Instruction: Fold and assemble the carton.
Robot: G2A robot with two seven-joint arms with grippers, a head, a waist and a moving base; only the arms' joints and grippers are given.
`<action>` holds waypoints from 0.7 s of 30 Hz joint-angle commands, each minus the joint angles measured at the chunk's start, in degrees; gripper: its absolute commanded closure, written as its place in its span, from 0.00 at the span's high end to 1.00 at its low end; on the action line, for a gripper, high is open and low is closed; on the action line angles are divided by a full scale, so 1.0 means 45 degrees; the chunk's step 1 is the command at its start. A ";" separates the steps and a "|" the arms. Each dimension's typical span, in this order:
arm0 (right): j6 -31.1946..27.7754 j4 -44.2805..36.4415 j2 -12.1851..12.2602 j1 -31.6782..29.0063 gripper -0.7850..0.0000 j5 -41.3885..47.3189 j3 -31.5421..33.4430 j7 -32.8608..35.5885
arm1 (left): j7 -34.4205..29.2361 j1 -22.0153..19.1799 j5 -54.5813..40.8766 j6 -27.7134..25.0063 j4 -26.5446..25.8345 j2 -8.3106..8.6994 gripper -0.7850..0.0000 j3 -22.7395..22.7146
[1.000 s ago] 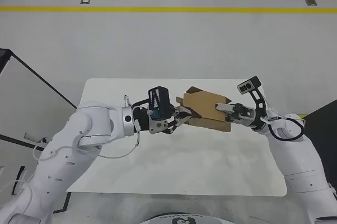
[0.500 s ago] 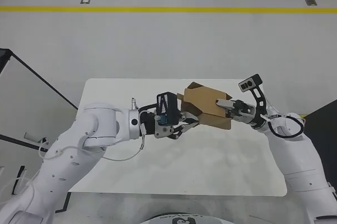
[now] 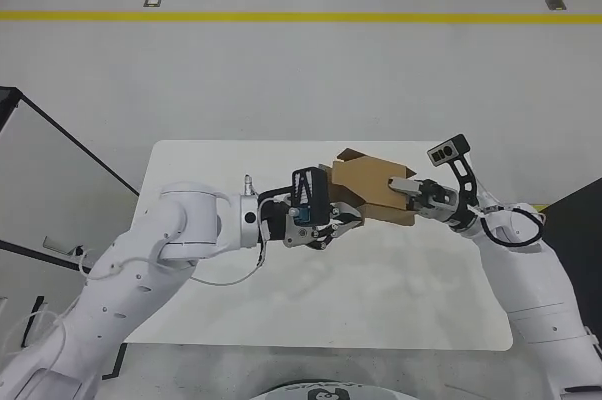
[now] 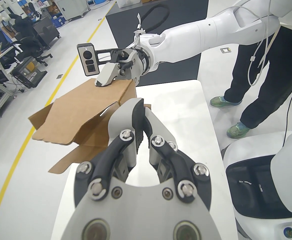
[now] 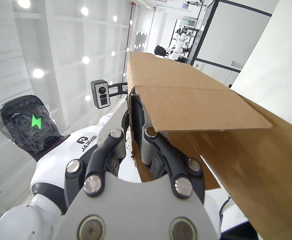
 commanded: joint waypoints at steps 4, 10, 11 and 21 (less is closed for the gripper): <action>-0.0104 0.0090 0.0002 -0.0077 0.00 0.0242 0.0146 0.0338 | -0.0011 0.0059 0.0098 0.0233 -0.0123 0.0063 0.00 -0.0537; -0.0287 0.0083 0.0015 -0.0134 0.00 0.0668 0.0434 0.0899 | -0.0246 0.0477 0.0157 0.0352 -0.0348 0.0279 0.00 -0.1843; -0.0346 0.0074 0.0016 -0.0145 0.00 0.0767 0.0485 0.1032 | -0.0289 0.0589 0.0160 0.0334 -0.0333 0.0319 0.00 -0.2062; -0.0824 0.0120 -0.0050 -0.0122 0.00 0.2154 0.0691 0.2636 | -0.0061 0.1384 0.0155 0.0097 -0.0373 0.0466 0.00 -0.2692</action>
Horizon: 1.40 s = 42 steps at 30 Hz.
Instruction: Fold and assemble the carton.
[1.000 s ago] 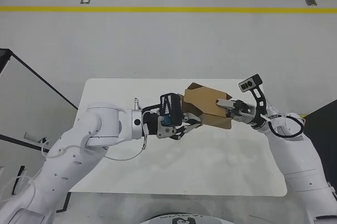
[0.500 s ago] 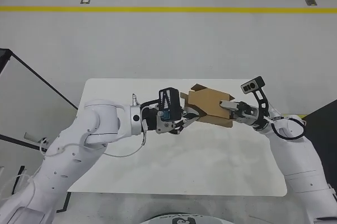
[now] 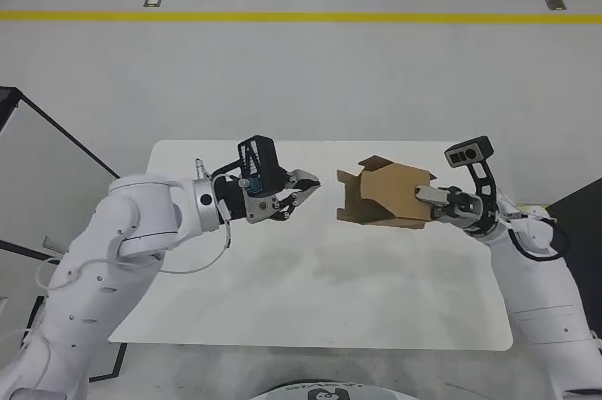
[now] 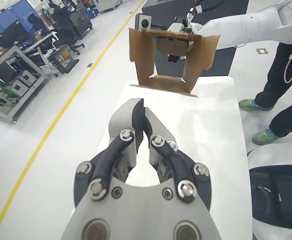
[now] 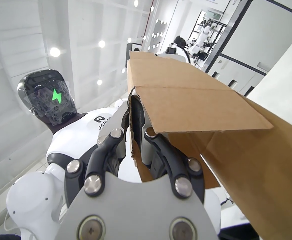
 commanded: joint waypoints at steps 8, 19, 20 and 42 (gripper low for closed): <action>0.0096 -0.0017 -0.0112 0.0284 0.00 0.0006 -0.0389 0.0275 | 0.0574 -0.0585 -0.0012 -0.0147 0.0043 -0.0233 0.00 0.1320; 0.0586 0.0005 -0.0228 0.0544 0.00 -0.0434 -0.0771 -0.0646 | 0.0676 -0.1201 -0.0044 -0.0074 0.0319 -0.0437 0.00 0.2147; 0.0628 0.0008 -0.0238 0.0564 0.00 -0.0449 -0.0805 -0.0679 | 0.0676 -0.1221 -0.0045 -0.0082 0.0324 -0.0445 0.00 0.2171; 0.0657 0.0167 -0.0386 0.0796 0.00 -0.0300 -0.1058 0.0056 | 0.0629 -0.1377 -0.0032 -0.0169 0.0504 -0.0556 0.00 0.2500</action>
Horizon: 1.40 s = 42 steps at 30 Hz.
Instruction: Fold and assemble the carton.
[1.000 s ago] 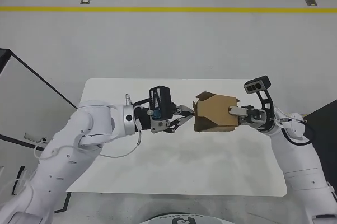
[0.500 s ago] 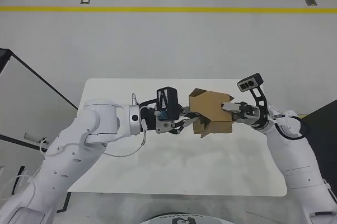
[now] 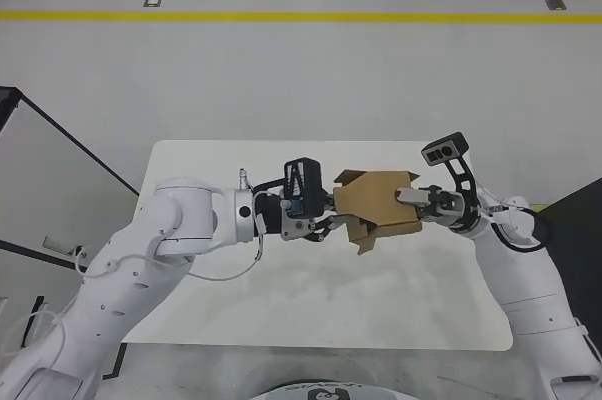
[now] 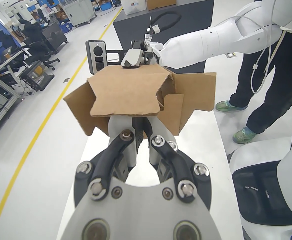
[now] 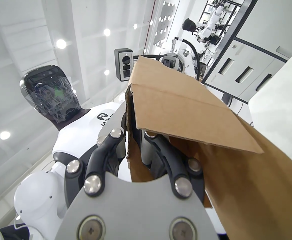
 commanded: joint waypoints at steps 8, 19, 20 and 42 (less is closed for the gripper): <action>0.0108 0.0022 -0.0041 0.0006 0.00 -0.0084 -0.0071 0.0122 | 0.0053 -0.0112 0.0054 -0.0012 0.0101 -0.0066 0.00 0.0180; 0.0150 0.0226 -0.0054 -0.0013 0.00 -0.0042 0.0135 0.0154 | 0.0115 -0.0141 0.0049 0.0149 0.0121 -0.0090 0.00 0.0016; 0.0143 0.0260 -0.0053 -0.0022 0.00 -0.0017 0.0172 0.0179 | 0.0126 -0.0126 0.0056 0.0164 0.0102 -0.0082 0.00 -0.0060; 0.0188 0.0629 -0.0121 -0.0104 0.00 0.0536 0.0568 0.0379 | -0.0007 0.0313 0.0043 0.0110 -0.0144 0.0029 0.00 -0.0727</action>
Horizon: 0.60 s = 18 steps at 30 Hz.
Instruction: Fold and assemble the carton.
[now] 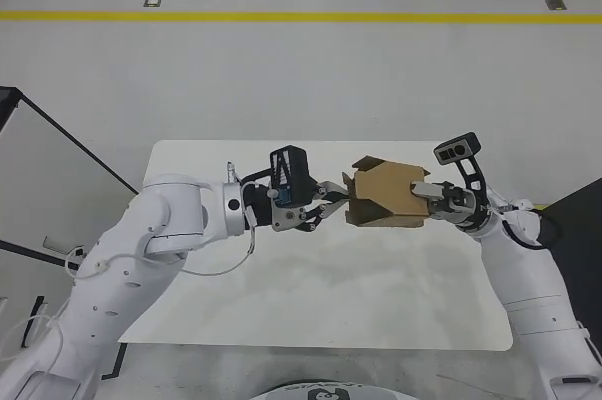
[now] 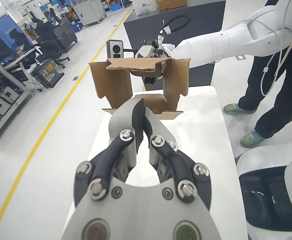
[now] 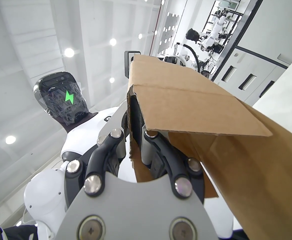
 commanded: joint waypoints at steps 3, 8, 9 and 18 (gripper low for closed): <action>0.0040 -0.0105 -0.0029 0.0002 0.00 -0.0032 -0.0080 0.0027 | 0.0036 -0.0044 -0.0031 -0.0056 -0.0030 -0.0048 0.00 0.0277; 0.0062 -0.0185 -0.0070 -0.0009 0.00 0.0004 -0.0168 -0.0001 | 0.0109 -0.0203 -0.0054 -0.0020 0.0020 -0.0127 0.00 0.0603; 0.0060 -0.0210 -0.0078 -0.0018 0.00 0.0002 -0.0186 0.0002 | 0.0130 -0.0236 -0.0063 -0.0013 0.0026 -0.0141 0.00 0.0648; 0.0191 -0.0445 -0.0144 -0.0062 0.00 -0.0110 -0.0429 0.0098 | 0.0160 -0.0413 -0.0071 0.0007 0.0073 -0.0237 0.00 0.0984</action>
